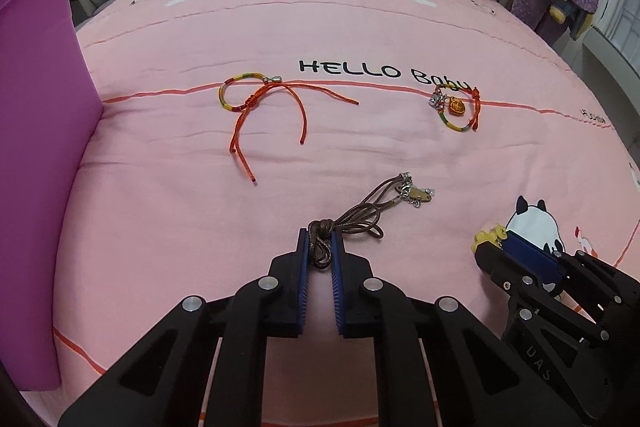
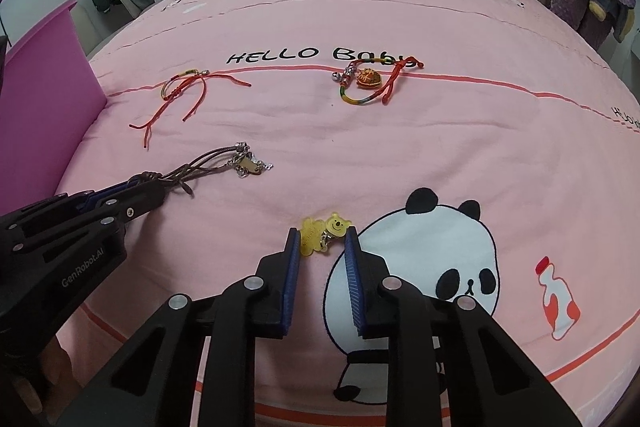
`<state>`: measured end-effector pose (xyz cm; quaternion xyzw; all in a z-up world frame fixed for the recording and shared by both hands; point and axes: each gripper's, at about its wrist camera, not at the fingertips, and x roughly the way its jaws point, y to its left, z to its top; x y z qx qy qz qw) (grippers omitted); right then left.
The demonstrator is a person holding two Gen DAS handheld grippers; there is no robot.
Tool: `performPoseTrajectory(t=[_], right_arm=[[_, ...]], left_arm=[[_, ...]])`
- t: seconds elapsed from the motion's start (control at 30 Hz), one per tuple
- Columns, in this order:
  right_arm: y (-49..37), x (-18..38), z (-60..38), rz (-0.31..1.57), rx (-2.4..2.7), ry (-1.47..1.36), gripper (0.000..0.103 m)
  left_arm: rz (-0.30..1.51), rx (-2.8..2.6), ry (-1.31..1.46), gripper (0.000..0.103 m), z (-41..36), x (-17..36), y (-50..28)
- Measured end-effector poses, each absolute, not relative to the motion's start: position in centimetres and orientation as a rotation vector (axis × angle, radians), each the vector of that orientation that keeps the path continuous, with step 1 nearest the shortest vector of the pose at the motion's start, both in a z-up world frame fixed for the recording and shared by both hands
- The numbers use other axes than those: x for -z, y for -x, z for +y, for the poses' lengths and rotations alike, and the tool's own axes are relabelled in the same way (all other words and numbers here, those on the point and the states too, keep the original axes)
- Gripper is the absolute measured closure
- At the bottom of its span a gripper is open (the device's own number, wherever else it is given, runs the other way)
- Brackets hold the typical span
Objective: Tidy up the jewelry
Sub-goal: 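Grasp the brown charm cord with the left gripper while the right grasps the yellow bear charm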
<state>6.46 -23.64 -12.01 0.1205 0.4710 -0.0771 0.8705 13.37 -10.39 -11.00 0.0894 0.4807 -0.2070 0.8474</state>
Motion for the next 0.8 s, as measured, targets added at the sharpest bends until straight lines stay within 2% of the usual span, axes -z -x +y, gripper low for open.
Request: performPoseTrajectory(t=[0.03, 0.43, 0.8], right_arm=[[-6.3, 11.9, -23.6, 0.986, 0.154, -0.258, 0.102], [-3.4, 10.0, -23.1, 0.978, 0.13, -0.303, 0.101], [-1.1, 4.9, -21.7, 0.917, 0.1, -0.292, 0.101]], left_arm=[[1.014, 0.438, -0.189, 0.092, -10.3, 10.9, -13.2], [1.025, 0.438, -0.172, 0.092, -8.0, 8.4, -11.2], [0.965, 0.433, -0.161, 0.092, -6.1, 3.6, -9.0]])
